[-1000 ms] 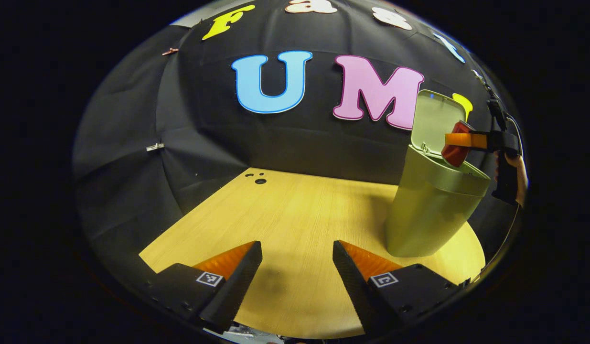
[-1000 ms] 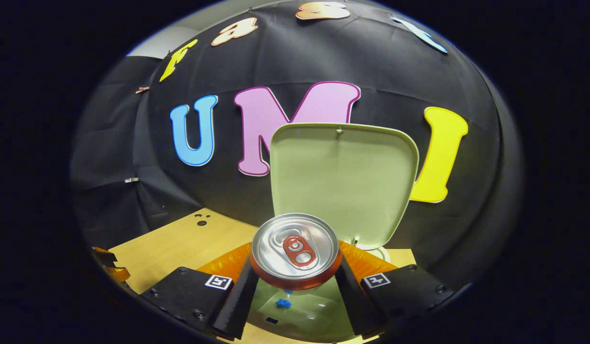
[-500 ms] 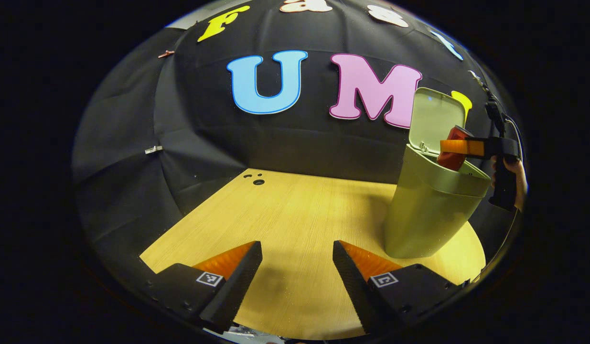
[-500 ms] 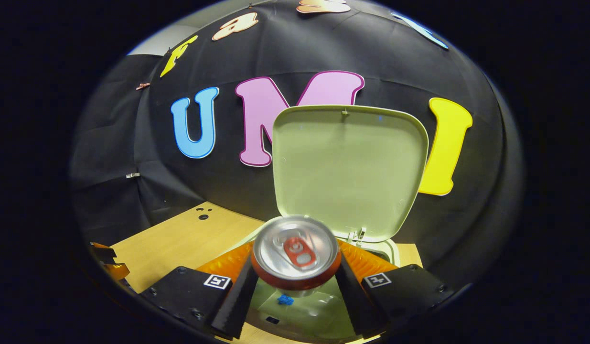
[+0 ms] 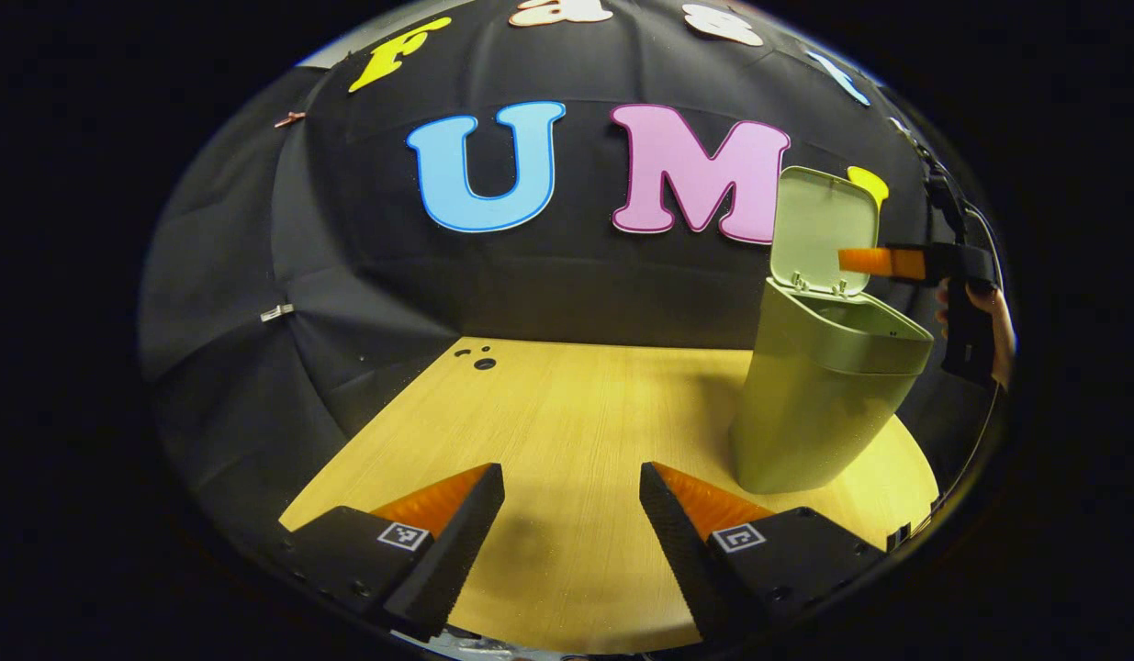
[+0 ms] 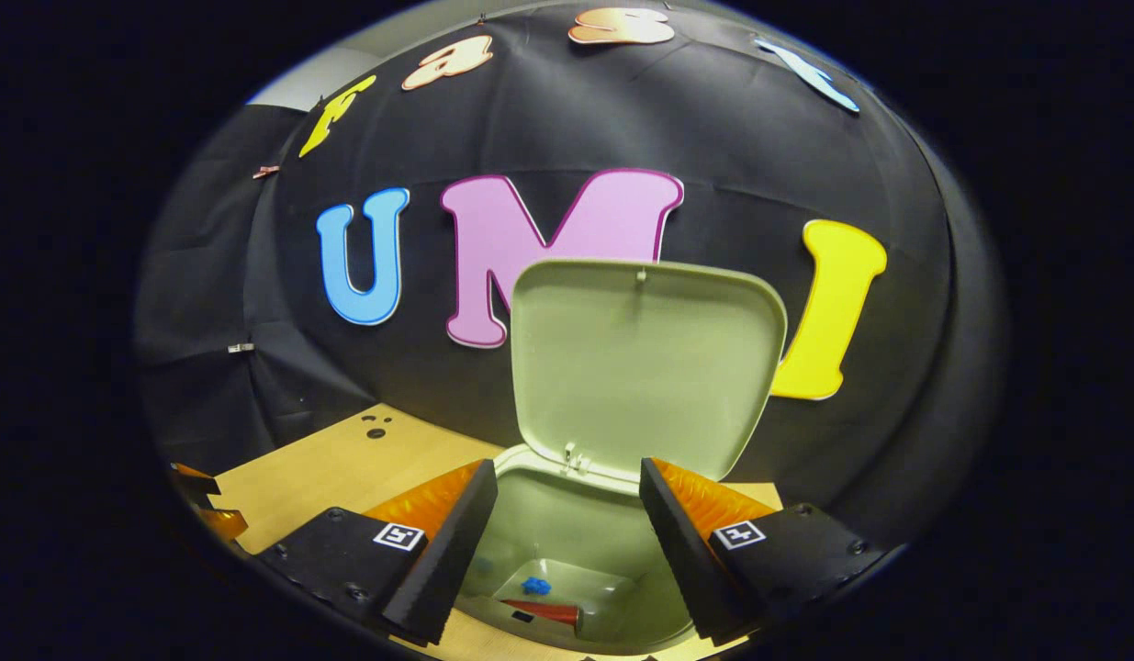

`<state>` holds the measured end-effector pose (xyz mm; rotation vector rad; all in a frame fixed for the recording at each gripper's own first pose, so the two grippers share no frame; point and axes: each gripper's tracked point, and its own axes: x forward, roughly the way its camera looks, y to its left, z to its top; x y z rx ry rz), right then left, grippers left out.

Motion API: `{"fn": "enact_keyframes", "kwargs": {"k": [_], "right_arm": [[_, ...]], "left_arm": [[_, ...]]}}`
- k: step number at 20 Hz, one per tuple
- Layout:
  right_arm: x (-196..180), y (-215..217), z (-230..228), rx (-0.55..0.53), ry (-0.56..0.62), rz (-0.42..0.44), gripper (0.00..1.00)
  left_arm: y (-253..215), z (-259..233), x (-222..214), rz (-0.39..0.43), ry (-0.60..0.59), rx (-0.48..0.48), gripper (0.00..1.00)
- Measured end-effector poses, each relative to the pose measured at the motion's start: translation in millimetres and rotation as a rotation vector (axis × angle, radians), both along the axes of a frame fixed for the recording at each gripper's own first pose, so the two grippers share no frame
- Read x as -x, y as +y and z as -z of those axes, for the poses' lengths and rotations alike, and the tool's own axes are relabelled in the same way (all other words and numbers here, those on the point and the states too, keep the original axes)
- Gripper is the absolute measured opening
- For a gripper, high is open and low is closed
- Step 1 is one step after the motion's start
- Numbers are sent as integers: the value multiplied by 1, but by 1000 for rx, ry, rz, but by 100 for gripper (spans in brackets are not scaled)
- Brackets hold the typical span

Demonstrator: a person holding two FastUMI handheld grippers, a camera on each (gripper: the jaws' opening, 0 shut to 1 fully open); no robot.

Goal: Press the lid of the desktop garbage bin to open it, pick up the crumpled paper on the desktop and throw it into the bin, then pick up the pop can on the desktop and drop it into the bin, and finally close the garbage bin lid.

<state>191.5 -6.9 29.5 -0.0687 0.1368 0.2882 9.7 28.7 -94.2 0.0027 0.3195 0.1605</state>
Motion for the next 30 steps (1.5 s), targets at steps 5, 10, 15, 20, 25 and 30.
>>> {"fn": "enact_keyframes", "kwargs": {"k": [5, 10, 15, 20, 25, 30], "right_arm": [[-1, 5, -70, 18, -90, 26, 98], [-19, 7, -114, 27, -155, 72, 98], [-45, 7, -142, 34, -193, 111, 98], [-73, 2, -148, 50, -181, 148, 98], [-94, -2, -130, 28, -91, 166, 98], [-93, -1, -120, -10, -35, 155, 98]], "left_arm": [[14, -9, 4, 13, -24, 12, 96], [35, 0, 20, -29, -25, 43, 96], [60, 11, 39, -116, -16, 93, 96], [84, 11, 52, -208, -29, 120, 96], [100, 1, 62, -284, -72, 128, 96], [101, 7, 70, -311, -71, 167, 96]]}}
